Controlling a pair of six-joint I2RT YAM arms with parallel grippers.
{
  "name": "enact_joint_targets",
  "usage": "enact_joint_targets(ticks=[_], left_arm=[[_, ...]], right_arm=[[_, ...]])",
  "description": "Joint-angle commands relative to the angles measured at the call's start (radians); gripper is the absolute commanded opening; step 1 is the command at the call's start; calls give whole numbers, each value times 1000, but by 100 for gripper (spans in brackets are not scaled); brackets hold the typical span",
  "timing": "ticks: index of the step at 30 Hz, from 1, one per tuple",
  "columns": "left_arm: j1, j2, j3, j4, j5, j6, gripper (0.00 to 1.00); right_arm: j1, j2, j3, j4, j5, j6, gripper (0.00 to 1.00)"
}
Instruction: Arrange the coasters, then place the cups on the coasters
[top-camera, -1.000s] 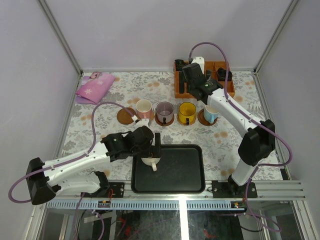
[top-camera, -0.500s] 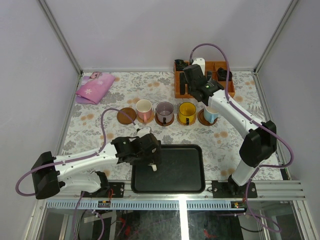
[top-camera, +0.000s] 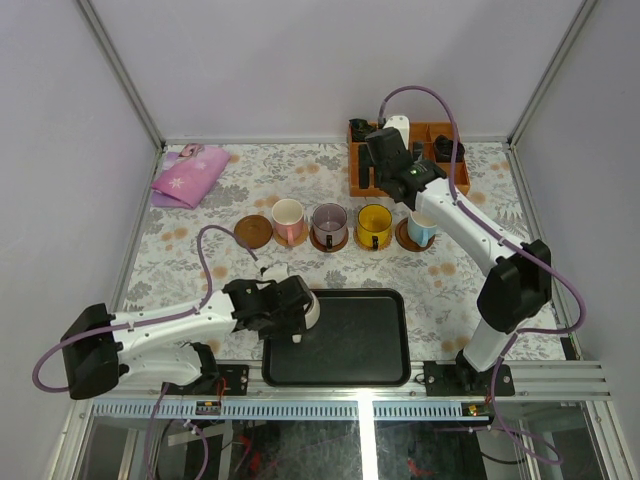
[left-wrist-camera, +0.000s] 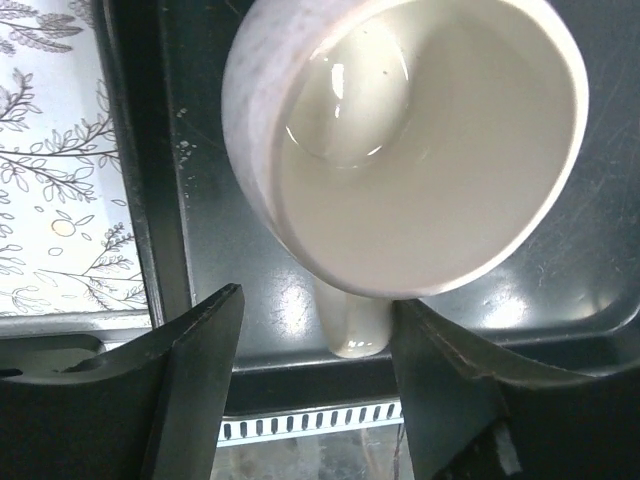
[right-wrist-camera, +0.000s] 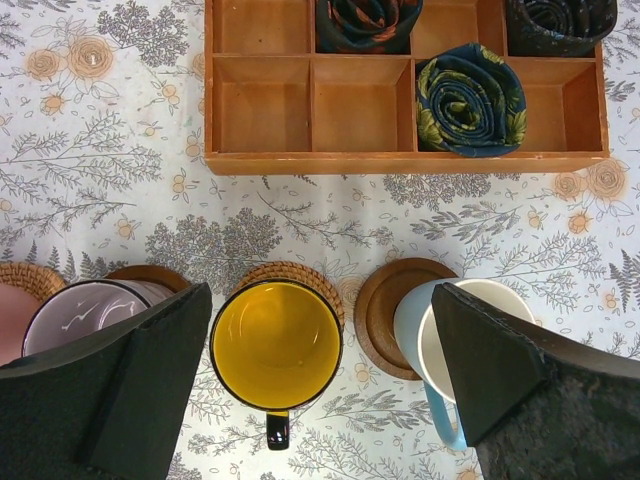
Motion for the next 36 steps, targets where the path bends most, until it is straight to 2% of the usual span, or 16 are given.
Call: enact_joint_targets(ticks=[1,12,28,30,33,36], left_arm=[[-8,-24,-17,-28,-77,-32,54],[-7,42,-19,26,-74,48,52],[-8,91,-19,35,-119,165,35],[-8,85,-21,38,-130,174,29],[-8,72,-34,49,-144,180,15],[-8,60,-48,61,-153,182,8]], right_arm=[[4,2,47,12,-18,10,99],[3,2,35,4,-18,23,99],[3,-3,17,0,-21,44,99],[3,0,17,-1,-22,46,99],[4,3,17,-3,-22,51,99],[3,3,17,-5,-23,52,99]])
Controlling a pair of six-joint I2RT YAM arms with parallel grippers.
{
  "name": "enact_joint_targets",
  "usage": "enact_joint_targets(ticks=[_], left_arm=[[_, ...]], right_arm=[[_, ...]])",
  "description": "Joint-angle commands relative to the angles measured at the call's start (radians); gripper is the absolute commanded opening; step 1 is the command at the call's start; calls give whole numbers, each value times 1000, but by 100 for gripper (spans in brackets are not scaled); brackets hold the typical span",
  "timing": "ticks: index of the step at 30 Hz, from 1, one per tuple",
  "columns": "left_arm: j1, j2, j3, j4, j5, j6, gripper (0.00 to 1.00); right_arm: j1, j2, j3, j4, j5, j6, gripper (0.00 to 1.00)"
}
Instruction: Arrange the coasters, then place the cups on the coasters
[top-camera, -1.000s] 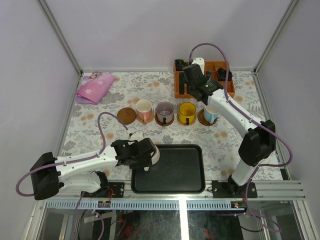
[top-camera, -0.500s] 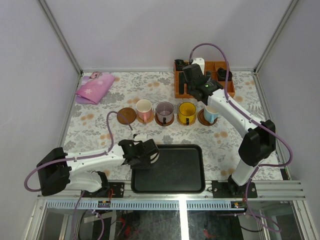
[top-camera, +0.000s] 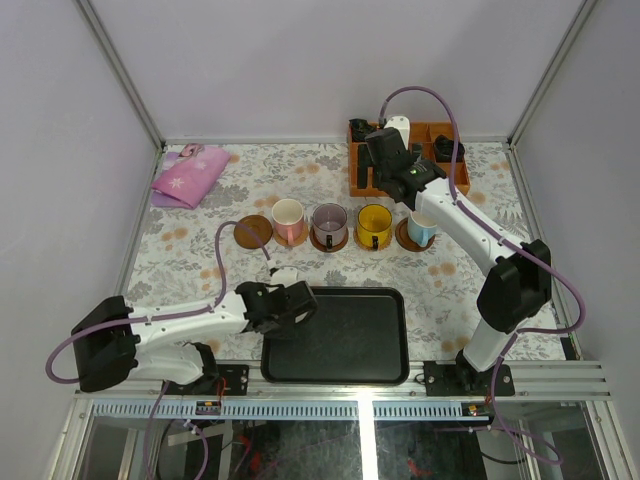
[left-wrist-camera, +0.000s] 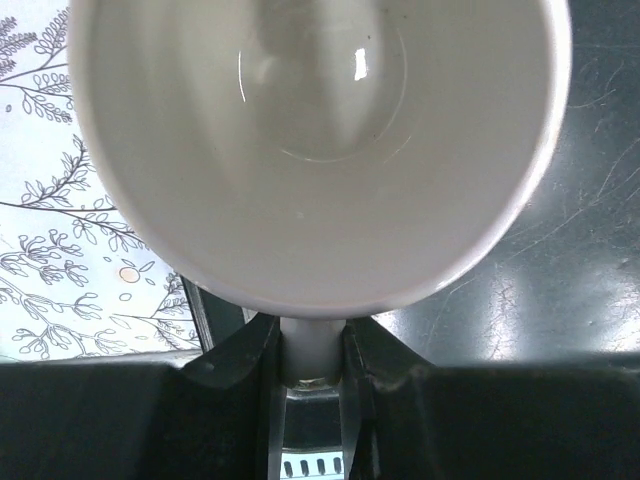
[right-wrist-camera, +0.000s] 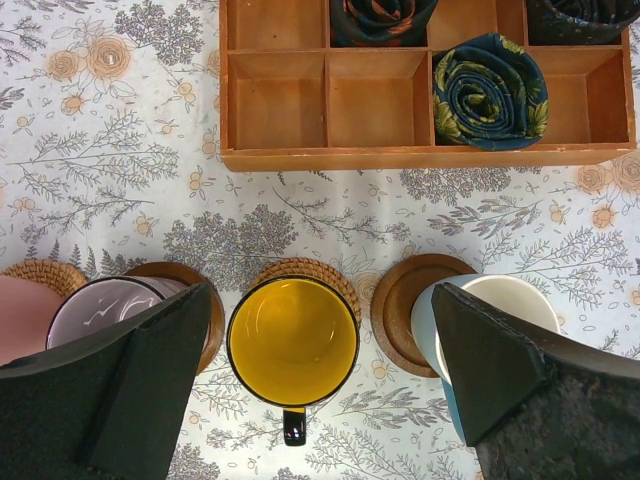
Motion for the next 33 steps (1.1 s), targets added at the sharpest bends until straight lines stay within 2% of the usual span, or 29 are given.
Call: enact_joint_targets(ticks=[1,2,11,15,18,24,29,33], left_arm=[[7,-20,-32,44,-85,12,4],[7,-22,-32,44,-92,12,0],[8,-67,33,23,-195,36,0],[8,-111,98,-32,-277,19,0],[9,-142,149,-81,-345,-1,0],[12,-169,234,-174,-462,-44,0],[70,-157,292,-210,-509,-26,0],[232,-163,303,-169,-451,72,0]], right_arm=[[4,-1,14,-3,-15,14,99],[3,0,14,-3,-22,14,99],[3,-20,-7,12,-13,14,98],[3,-52,-60,34,-6,4,92],[4,-105,-138,61,-6,-10,82],[4,-239,-321,125,-51,-22,46],[4,-338,-403,160,-53,-32,40],[4,-358,-397,156,-97,-40,31]])
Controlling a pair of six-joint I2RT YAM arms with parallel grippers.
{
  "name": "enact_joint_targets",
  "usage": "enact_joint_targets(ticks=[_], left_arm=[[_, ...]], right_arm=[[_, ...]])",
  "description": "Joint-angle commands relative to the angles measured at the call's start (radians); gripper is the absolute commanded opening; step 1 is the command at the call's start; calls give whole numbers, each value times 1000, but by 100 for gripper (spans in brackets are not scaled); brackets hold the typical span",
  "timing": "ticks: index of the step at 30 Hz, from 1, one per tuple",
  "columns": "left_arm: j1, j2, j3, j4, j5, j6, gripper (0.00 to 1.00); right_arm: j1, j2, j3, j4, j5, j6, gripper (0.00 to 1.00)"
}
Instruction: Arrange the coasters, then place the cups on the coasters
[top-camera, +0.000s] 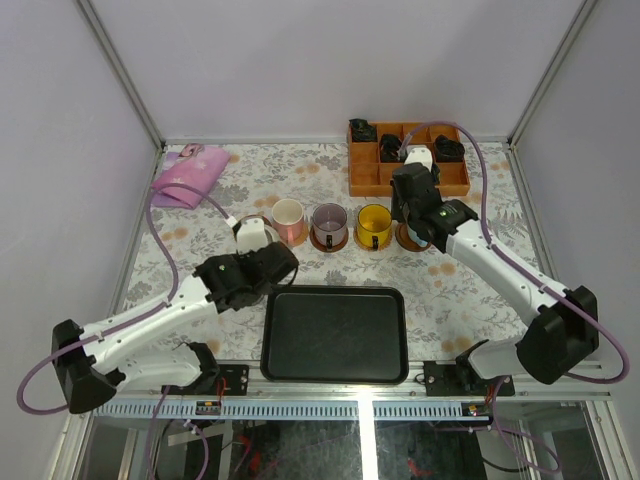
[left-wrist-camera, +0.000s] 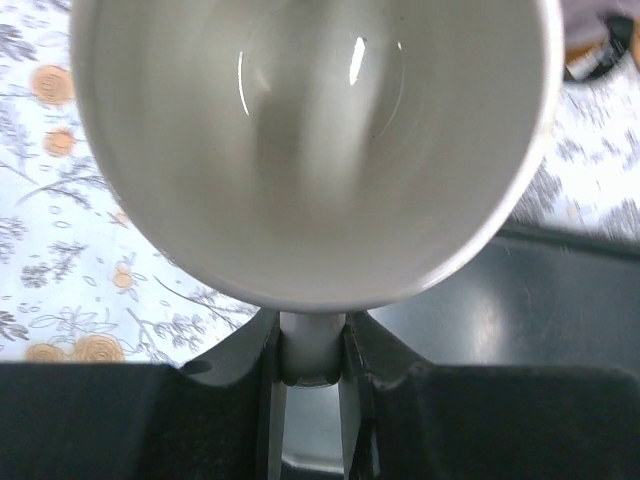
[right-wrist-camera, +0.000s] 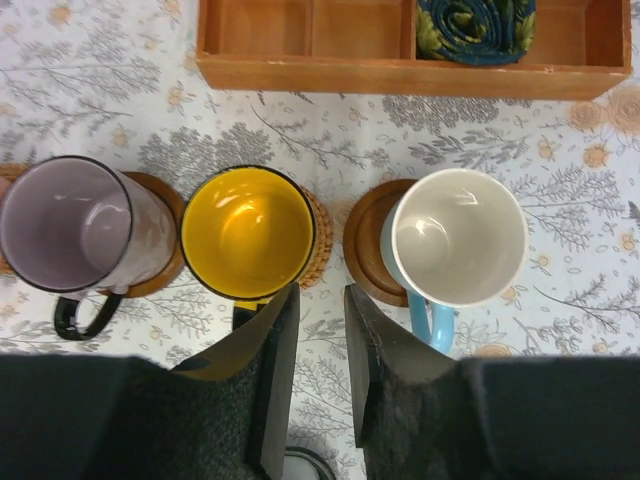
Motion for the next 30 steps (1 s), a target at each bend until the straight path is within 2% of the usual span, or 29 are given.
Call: enact_joint_targets(ticks=[1,7,14,17,22,30], left_arm=[[178,-21,46,60,-43,116,0],[470,35,93,187,142,368,0],[629,229,173,254,337,563,0],[690,284,174,291,415,617,0],[774,340,160,344,468,663,0],[824,438,160,416,528,731,0]], right_arm=[[4,-32,14,56,-52,-16,29],[4,-19,30,43,-82,-4,25],[4,-11,63,40,-80,25,24],[4,-3,85,38,-71,42,24],[4,14,112,31,-56,47,24],[4,32,117,39,-39,42,23]])
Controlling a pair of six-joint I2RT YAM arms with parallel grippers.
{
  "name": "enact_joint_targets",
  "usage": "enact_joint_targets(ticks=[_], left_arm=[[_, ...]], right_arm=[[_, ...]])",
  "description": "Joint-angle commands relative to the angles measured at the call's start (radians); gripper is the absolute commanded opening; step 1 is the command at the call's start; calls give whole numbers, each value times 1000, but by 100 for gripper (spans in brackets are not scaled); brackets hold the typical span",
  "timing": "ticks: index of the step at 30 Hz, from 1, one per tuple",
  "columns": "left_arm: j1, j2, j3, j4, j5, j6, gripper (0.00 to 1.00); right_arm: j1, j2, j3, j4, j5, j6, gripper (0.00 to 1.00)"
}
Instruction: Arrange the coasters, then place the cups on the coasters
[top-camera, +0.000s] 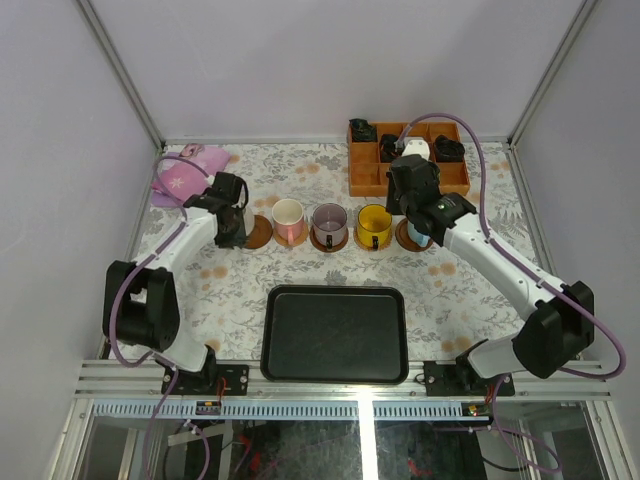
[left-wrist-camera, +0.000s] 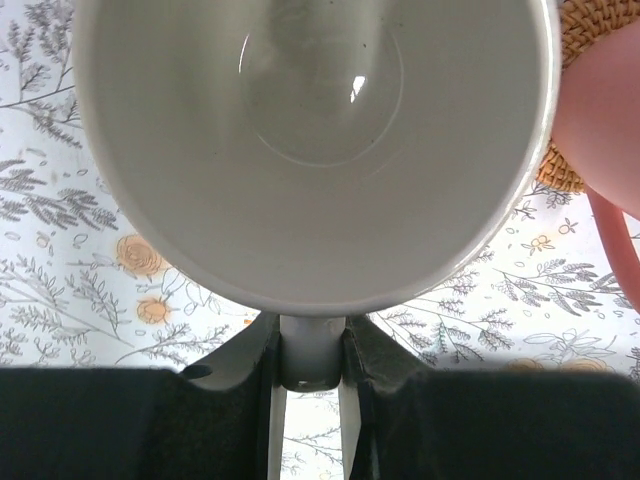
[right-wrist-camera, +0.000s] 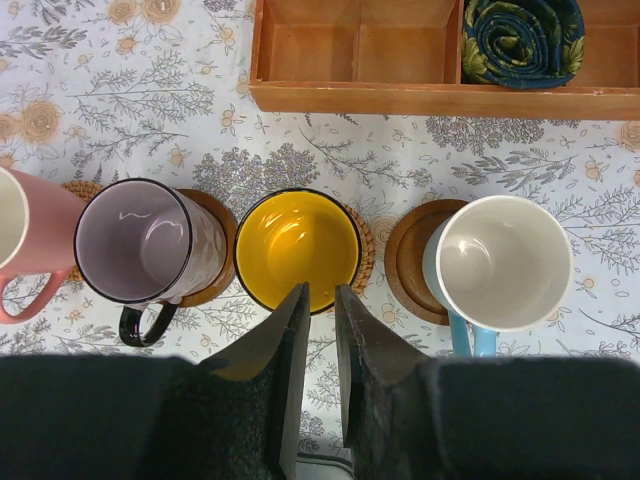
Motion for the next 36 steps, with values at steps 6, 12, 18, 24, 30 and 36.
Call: enact_joint_targets(ticks=[6,12,18,24,30,36], left_arm=[[17,85,28,181,68,72,0],[17,121,51,179,77,76,0],[17,139,55,190,77,77,0],[17,155,61,205,78,75,0],[17,173,72,213,83,78,0],[17,195,87,223,85,78,0]], right_arm=[[4,36,69,27,35,-7,23],[4,45,72,29,43,-10,23],[4,52,70,32,43,-13,23],[4,64,74,35,44,-18,23],[4,74,77,37,43,-18,23],[4,84,80,38,42,-20,23]])
